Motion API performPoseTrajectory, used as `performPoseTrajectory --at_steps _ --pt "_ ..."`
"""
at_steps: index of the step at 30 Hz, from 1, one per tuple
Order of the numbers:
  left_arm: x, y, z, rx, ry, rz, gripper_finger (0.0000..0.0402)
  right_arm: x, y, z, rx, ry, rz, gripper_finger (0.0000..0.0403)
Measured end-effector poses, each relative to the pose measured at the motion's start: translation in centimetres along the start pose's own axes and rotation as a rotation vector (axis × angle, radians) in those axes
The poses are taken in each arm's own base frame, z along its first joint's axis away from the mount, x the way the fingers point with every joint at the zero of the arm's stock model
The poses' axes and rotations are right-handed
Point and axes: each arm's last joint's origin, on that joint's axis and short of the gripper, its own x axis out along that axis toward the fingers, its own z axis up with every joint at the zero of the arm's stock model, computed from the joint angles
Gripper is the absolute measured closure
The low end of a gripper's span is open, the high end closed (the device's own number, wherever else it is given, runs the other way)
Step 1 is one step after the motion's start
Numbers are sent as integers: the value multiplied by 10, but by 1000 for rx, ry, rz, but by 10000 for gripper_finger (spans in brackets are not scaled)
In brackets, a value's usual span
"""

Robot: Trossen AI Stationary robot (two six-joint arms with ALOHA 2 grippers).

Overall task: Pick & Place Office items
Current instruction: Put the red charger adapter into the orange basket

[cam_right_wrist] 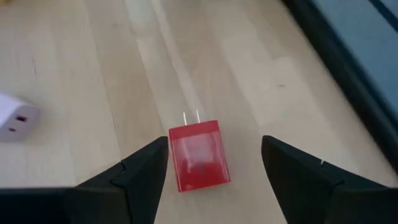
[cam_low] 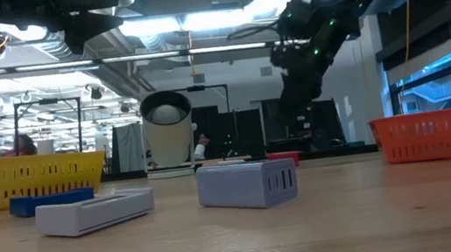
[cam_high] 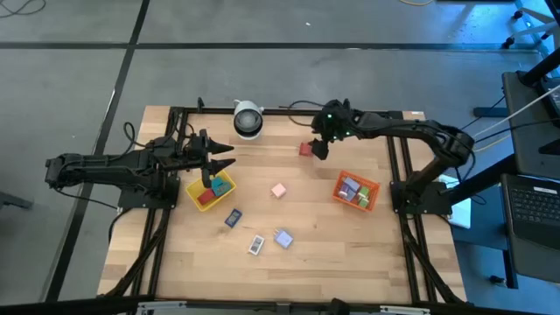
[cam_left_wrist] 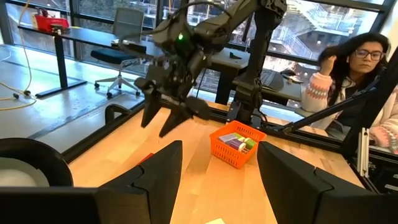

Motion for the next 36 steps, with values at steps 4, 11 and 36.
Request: performPoseTrajectory --at_steps 4,11,36 --pt "0 0 0 0 0 0 197 19 1 -2 -12 41 10 125" --pt "0 -1 0 0 5 -21 197 37 4 -7 -3 91 10 113" --pt "0 -1 0 -7 7 -27 197 81 4 -31 -62 202 71 115"
